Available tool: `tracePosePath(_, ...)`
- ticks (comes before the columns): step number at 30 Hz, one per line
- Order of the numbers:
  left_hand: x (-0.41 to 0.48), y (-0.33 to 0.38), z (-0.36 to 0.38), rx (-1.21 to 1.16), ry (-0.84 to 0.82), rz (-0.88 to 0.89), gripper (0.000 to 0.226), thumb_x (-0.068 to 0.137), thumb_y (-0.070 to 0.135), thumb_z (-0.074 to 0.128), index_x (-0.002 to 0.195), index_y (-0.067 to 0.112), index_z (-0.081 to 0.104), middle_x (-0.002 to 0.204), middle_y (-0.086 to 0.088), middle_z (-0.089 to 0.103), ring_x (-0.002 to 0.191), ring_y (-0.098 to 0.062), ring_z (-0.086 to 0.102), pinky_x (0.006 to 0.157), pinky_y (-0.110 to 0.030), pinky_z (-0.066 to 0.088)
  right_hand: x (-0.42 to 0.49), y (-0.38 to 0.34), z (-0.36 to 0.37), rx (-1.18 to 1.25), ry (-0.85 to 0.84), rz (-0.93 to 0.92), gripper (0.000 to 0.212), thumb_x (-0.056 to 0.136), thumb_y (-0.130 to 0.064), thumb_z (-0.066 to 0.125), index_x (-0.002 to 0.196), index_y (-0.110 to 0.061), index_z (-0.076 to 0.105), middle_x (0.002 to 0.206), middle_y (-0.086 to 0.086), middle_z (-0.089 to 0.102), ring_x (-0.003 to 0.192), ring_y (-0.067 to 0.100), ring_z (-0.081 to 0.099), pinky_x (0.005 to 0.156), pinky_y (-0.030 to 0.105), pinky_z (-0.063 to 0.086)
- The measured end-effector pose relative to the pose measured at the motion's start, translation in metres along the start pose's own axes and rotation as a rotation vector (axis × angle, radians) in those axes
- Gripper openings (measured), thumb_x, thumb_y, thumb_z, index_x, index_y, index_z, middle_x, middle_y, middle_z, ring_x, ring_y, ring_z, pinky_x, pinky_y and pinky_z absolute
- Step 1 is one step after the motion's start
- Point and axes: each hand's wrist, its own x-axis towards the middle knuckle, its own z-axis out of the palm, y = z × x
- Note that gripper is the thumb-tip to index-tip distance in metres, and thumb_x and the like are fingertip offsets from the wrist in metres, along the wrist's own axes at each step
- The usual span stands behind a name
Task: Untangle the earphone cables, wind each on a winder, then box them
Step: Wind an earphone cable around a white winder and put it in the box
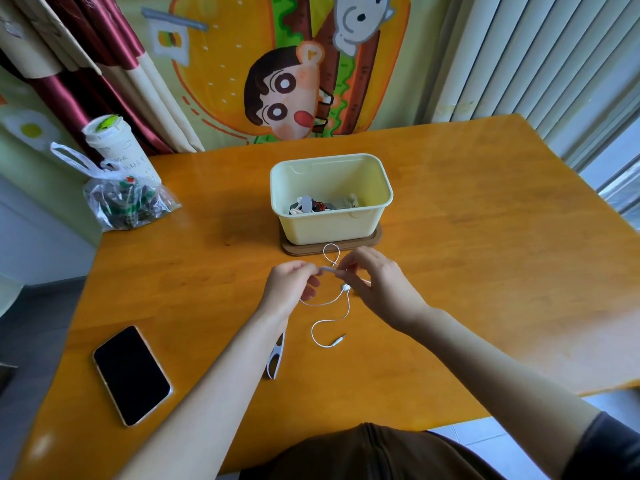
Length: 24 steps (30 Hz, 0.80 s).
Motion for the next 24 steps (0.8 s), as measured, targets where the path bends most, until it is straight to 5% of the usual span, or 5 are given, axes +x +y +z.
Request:
tracePosePath(5, 0.004, -0.002, -0.001, -0.112, 0.131, 0.006, 0.018, 0.092, 0.014, 0.052, 0.079, 0.011, 0.063, 0.071, -0.004, 0.060, 0.063, -0.015, 0.056, 0.058, -0.021, 0.045, -0.019, 0.006, 0.011, 0.014, -0.155, 0.158, 0.013, 0.093, -0.022, 0.057, 0.104, -0.014, 0.058, 0.074, -0.010, 0.053, 0.066, 0.009, 0.050, 0.063, 0.024, 0.042)
tracePosePath(8, 0.004, -0.004, -0.001, -0.111, 0.162, 0.003, 0.019, 0.093, 0.014, 0.052, 0.077, 0.013, 0.062, 0.070, -0.001, 0.060, 0.062, -0.012, 0.055, 0.054, -0.018, 0.042, -0.021, 0.013, 0.014, -0.117, -0.192, 0.259, 0.015, 0.095, -0.025, 0.053, 0.102, -0.013, 0.060, 0.086, -0.002, 0.064, 0.077, 0.020, 0.059, 0.063, 0.026, 0.039)
tracePosePath(18, -0.001, -0.016, 0.011, -0.059, 0.107, 0.046, 0.023, 0.092, 0.008, 0.051, 0.071, 0.008, 0.062, 0.067, -0.010, 0.051, 0.053, -0.012, 0.045, 0.056, -0.026, 0.056, 0.012, 0.016, -0.013, 0.039, 0.132, 0.460, 0.015, 0.089, -0.021, 0.064, 0.081, -0.013, 0.053, 0.057, -0.010, 0.045, 0.050, 0.007, 0.041, 0.050, 0.012, 0.035)
tracePosePath(24, -0.003, -0.014, 0.006, -0.184, 0.082, 0.002, 0.017, 0.094, 0.009, 0.049, 0.085, 0.004, 0.063, 0.053, 0.000, 0.035, 0.040, -0.007, 0.034, 0.045, -0.024, 0.048, 0.019, 0.026, -0.017, 0.049, -0.172, 0.479, 0.009, 0.088, -0.017, 0.064, 0.083, -0.014, 0.058, 0.060, -0.007, 0.049, 0.052, 0.004, 0.043, 0.055, 0.014, 0.037)
